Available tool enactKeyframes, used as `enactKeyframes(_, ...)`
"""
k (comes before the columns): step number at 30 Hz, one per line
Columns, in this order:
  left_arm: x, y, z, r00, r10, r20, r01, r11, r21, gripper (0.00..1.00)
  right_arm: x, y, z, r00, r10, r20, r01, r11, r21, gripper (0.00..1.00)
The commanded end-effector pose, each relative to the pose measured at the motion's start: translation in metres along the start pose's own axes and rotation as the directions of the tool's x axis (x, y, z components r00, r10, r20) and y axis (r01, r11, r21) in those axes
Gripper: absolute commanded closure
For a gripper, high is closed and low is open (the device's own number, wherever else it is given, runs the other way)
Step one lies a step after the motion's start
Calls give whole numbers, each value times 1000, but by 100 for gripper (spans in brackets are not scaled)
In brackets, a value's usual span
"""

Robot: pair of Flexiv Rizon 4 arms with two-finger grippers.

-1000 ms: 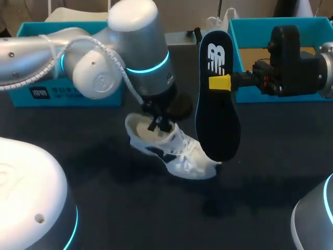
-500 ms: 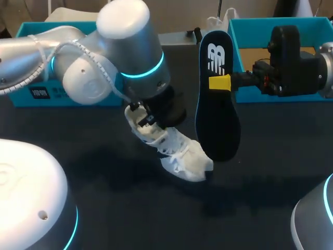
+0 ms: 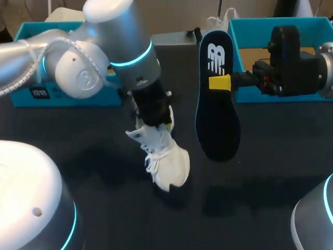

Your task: Take the shoe out of the shoebox, open the shoe tongue, remove and reinsert the insole, then place the shoe into the shoebox

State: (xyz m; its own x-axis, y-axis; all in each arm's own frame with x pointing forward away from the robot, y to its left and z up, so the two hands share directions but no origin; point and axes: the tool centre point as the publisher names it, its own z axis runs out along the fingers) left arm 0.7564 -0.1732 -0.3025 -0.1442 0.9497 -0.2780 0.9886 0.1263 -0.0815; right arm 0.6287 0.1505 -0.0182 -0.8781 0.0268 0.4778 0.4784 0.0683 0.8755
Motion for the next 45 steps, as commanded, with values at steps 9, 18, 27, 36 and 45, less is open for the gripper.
enactKeyframes(9, -12, -6, 29, 965, 263, -7, -262, 963, 59, 100, -1, 1, 3, 1000, 0, 0, 0, 1000, 0, 100)
enactKeyframes(18, -22, -10, 40, 974, 222, -47, -218, 973, 74, 100, -1, 1, 3, 1000, 0, 0, 0, 1000, 0, 100)
enactKeyframes(27, -30, -14, 52, 985, 133, -113, -125, 989, 75, 100, -1, 1, 3, 1000, 0, 0, 0, 1000, 0, 100)
enactKeyframes(36, -30, -14, 61, 983, 141, -117, -131, 988, 85, 100, -1, 1, 3, 1000, 0, 0, 0, 1000, 0, 100)
enactKeyframes(45, -31, -19, 81, 972, 164, -166, -149, 984, 100, 100, -1, 1, 3, 1000, 0, 0, 0, 1000, 0, 100)
